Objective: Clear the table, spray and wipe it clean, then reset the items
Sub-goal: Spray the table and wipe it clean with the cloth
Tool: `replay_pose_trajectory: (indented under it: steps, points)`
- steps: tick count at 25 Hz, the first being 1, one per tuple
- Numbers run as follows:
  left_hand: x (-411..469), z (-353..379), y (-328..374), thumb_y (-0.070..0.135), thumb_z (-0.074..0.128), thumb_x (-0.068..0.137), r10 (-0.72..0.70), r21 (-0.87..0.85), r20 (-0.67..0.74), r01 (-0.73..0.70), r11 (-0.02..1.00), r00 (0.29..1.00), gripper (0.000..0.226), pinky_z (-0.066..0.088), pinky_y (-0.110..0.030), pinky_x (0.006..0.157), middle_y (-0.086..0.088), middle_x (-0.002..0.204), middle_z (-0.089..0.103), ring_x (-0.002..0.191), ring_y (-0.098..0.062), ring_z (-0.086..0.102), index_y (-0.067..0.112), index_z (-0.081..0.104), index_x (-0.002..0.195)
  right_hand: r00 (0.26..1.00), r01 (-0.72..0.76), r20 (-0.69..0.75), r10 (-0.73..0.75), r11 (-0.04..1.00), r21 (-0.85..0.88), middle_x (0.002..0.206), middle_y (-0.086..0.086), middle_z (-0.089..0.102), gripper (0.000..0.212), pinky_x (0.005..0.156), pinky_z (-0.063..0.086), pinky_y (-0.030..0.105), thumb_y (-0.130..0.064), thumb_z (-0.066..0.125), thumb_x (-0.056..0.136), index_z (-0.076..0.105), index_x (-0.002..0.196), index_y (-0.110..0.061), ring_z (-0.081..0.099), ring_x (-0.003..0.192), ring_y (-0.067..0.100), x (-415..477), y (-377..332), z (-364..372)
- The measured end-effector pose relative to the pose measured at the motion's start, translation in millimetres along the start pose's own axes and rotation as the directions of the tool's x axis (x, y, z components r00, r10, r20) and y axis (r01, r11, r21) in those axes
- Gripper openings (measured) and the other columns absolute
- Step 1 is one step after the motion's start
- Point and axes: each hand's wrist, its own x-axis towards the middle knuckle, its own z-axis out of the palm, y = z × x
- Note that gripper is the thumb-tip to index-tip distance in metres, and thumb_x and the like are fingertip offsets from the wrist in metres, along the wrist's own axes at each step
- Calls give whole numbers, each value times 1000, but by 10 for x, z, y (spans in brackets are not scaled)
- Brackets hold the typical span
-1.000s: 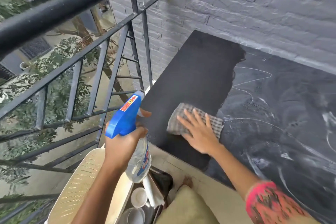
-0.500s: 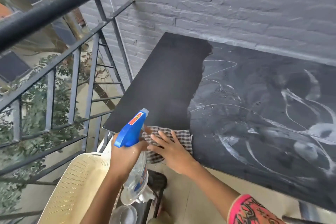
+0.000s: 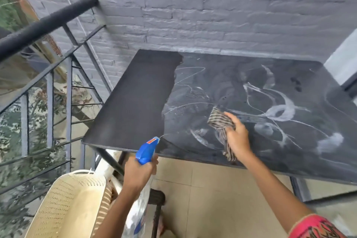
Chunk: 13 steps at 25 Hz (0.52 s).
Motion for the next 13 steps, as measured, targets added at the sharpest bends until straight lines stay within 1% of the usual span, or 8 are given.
replay_pose_trajectory:
  steps: [1, 3, 5, 7, 9, 11, 13]
  points:
    - [-27, 54, -28, 12, 55, 53, -42, 14, -25, 43, 999, 999, 16, 47, -33, 60, 1, 55, 65, 57, -19, 57, 21, 67, 56, 1000, -6, -28, 6, 1000, 16, 97, -9, 66, 55, 68, 44, 18, 5, 43, 80, 59, 120, -29, 59, 78, 9, -2, -2, -133]
    - [-76, 125, -65, 16, 56, 53, -85, 59, -58, 89, 994, 995, 10, 45, -29, 55, -1, 52, 62, 52, -21, 54, 10, 64, 52, 999, -4, -43, 7, 998, 55, 88, -18, 65, 54, 57, 44, 10, 5, 42, 80, 60, 117, -30, 57, 61, -2, -39, -13, -336]
    - [-97, 146, -70, 14, 60, 59, -85, 150, -76, 95, 984, 994, 13, 39, -23, 48, -5, 53, 58, 47, -17, 49, 2, 63, 55, 1000, -12, -26, 14, 996, 83, 90, -20, 64, 55, 52, 43, 8, 6, 42, 79, 60, 115, -32, 55, 56, -6, -84, -40, -435]
    - [-131, 184, 16, 19, 58, 55, -62, 176, -76, 75, 982, 995, 24, 37, -23, 47, -7, 55, 59, 48, -17, 48, -4, 62, 61, 1000, -16, -7, 17, 994, 110, 92, -19, 65, 56, 53, 43, 9, 7, 42, 79, 60, 111, -35, 55, 56, -6, -130, -87, -532]
    - [-115, 206, 131, 25, 51, 51, -35, 158, -64, 45, 986, 997, 34, 38, -25, 50, -8, 57, 62, 52, -18, 51, -3, 63, 65, 1000, -22, 7, 21, 992, 123, 94, -13, 66, 55, 57, 44, 13, 8, 42, 80, 60, 110, -35, 57, 62, -2, -127, -144, -548]
    - [-85, 232, 297, 27, 49, 53, 5, 148, -63, 4, 989, 998, 35, 37, -24, 49, -4, 52, 61, 49, -16, 50, -1, 64, 67, 1000, -12, 13, 10, 990, 138, 97, -5, 66, 54, 62, 43, 18, 7, 42, 81, 60, 113, -31, 57, 69, 4, -93, -229, -557]
    - [-8, 258, 456, 24, 55, 60, 21, 150, -78, -10, 989, 997, 26, 38, -25, 49, -3, 51, 58, 49, -17, 48, 0, 63, 67, 1000, 1, 16, -3, 989, 150, 96, -5, 65, 53, 59, 43, 13, 8, 42, 82, 60, 113, -31, 56, 68, 1, -29, -326, -550]
